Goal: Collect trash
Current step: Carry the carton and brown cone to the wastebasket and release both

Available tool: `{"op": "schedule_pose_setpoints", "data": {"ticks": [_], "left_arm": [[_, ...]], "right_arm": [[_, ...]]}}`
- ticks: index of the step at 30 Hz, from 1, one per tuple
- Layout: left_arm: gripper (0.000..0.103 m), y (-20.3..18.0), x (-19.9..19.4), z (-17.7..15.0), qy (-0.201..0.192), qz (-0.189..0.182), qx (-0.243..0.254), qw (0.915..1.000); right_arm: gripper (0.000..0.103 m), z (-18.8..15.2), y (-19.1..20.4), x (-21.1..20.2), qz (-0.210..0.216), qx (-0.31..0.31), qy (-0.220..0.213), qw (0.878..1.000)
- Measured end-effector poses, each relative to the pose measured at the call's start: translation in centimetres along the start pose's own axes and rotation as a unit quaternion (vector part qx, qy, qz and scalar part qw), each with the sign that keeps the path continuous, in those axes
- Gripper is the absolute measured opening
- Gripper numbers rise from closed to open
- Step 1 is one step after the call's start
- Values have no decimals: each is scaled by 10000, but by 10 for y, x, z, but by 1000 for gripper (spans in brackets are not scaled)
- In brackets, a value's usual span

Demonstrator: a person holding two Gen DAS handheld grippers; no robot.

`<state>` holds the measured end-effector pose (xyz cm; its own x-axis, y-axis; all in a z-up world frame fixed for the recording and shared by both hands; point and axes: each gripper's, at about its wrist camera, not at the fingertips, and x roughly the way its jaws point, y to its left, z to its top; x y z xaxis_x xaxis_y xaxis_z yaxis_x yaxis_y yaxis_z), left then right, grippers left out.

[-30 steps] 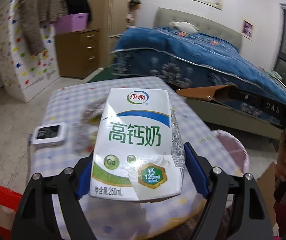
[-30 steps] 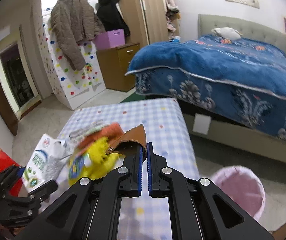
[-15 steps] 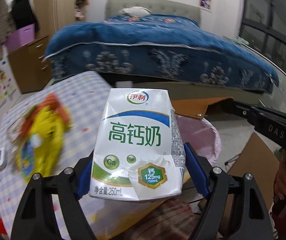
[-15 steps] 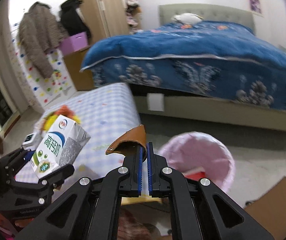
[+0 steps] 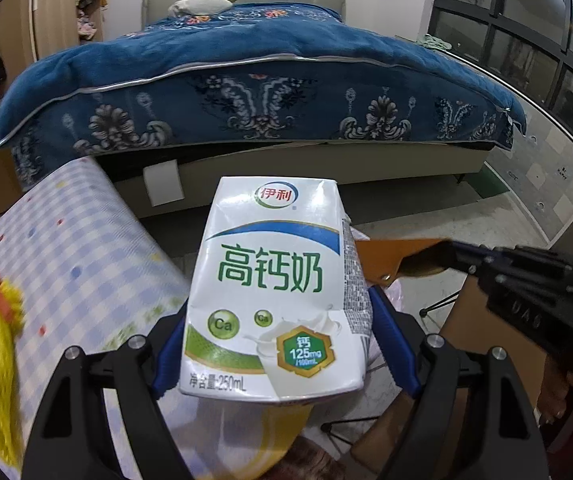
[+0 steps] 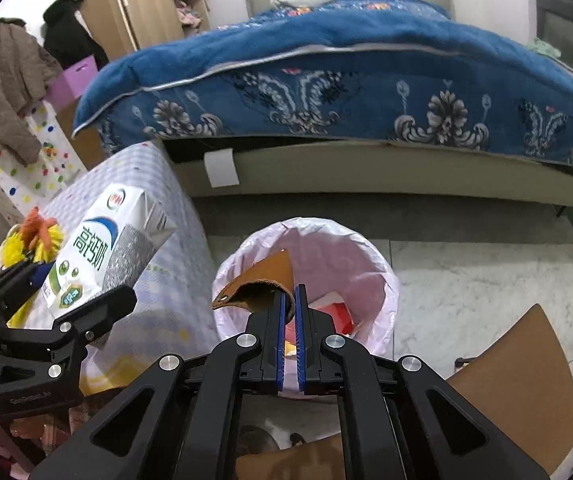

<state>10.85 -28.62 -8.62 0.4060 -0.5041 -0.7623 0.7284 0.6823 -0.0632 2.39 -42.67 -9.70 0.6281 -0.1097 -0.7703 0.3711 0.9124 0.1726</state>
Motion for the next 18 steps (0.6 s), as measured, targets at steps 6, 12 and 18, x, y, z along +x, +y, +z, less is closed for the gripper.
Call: {"op": "schedule_pose_setpoints", "data": {"ticks": [6,12,18], "left_arm": [[88,2,13,19,-97,-41,-44,9999],[91,21,6,19,-175,180,-260,9993],[91,40,-20,-5,-192,459,-436,9978]], "right_arm": [[13,15,-10,23,-21,56,73,10000],[37,20,-20,35,90,283,147,9995],[37,16,-14,15,158,331,25,9993]]}}
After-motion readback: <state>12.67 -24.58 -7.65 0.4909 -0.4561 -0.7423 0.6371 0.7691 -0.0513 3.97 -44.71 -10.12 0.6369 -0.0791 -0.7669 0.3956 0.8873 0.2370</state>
